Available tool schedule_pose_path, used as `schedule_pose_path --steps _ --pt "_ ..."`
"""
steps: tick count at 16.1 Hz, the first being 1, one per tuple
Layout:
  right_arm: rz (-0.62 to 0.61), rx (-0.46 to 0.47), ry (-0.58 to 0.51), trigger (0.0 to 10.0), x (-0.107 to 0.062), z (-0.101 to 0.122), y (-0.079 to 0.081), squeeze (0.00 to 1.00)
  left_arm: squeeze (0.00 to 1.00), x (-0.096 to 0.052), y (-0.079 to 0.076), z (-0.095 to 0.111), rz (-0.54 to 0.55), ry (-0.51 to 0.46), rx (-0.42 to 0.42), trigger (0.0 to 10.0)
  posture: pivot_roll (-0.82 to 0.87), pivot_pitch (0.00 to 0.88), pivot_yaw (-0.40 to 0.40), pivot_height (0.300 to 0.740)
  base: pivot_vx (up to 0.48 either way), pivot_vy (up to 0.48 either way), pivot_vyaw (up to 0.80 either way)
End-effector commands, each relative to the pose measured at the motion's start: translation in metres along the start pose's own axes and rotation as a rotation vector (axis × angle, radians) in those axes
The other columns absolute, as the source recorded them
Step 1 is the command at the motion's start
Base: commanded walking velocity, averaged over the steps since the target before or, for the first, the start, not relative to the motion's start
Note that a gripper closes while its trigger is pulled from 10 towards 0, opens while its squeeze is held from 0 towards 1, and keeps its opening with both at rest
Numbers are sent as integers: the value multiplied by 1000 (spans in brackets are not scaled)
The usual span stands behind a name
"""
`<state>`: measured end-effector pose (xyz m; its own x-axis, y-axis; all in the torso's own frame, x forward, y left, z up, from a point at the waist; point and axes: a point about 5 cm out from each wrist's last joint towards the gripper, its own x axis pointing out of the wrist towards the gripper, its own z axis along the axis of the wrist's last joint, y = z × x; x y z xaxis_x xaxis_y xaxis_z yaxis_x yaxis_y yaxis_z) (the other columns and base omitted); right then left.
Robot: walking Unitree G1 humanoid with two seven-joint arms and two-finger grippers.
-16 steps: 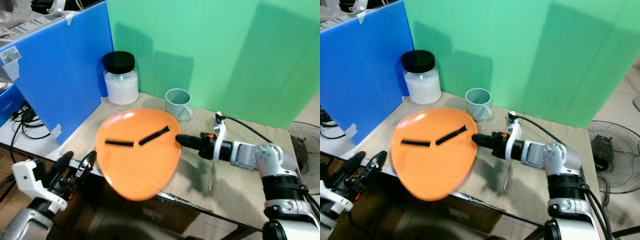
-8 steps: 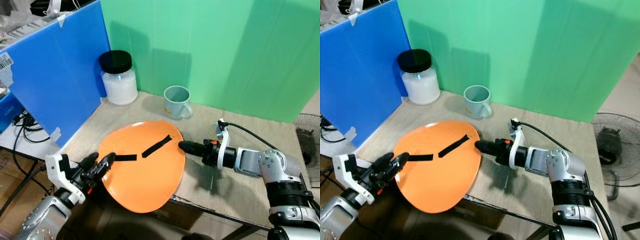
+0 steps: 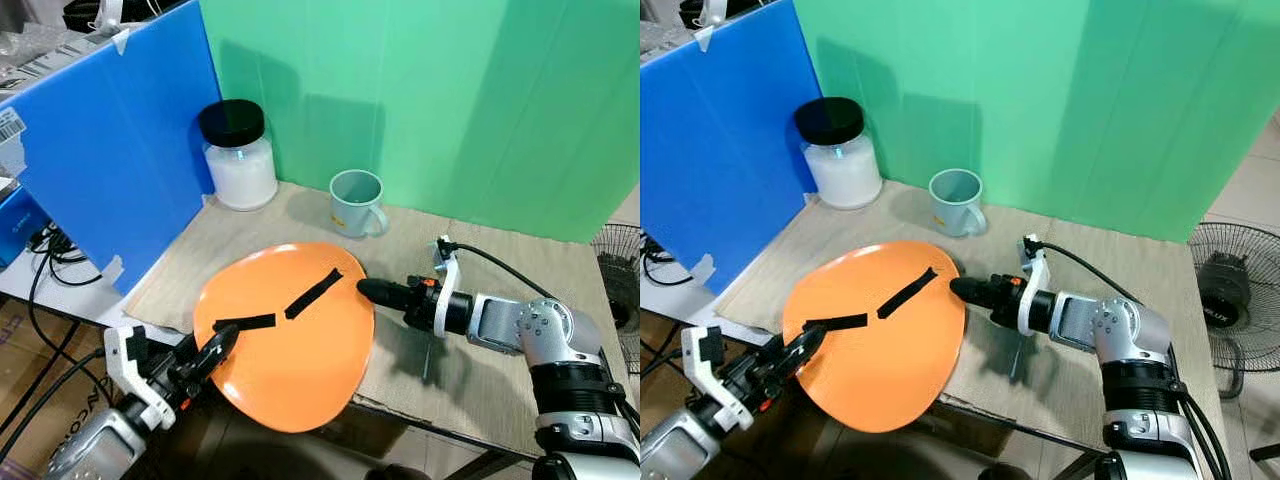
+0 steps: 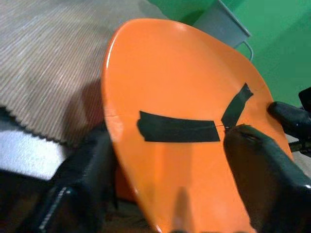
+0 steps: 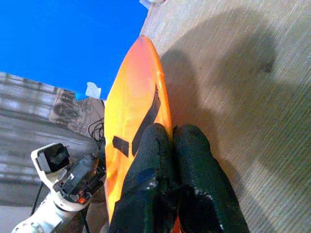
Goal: Setting the table
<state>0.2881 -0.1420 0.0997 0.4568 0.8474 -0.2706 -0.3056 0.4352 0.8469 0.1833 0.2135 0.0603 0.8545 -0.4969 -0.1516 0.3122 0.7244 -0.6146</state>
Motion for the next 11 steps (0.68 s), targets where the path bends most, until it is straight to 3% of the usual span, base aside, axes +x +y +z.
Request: schedule_pose_path --steps 1,11 --pt "40 -24 -10 0 4 3 9 0 0 3 -5 -1 -51 8 -12 0 -96 43 54 740 0 0 0" --pt "53 -38 -18 0 4 7 13 0 0 -6 -22 6 -83 -84 -47 0 -89 24 41 740 0 0 0"
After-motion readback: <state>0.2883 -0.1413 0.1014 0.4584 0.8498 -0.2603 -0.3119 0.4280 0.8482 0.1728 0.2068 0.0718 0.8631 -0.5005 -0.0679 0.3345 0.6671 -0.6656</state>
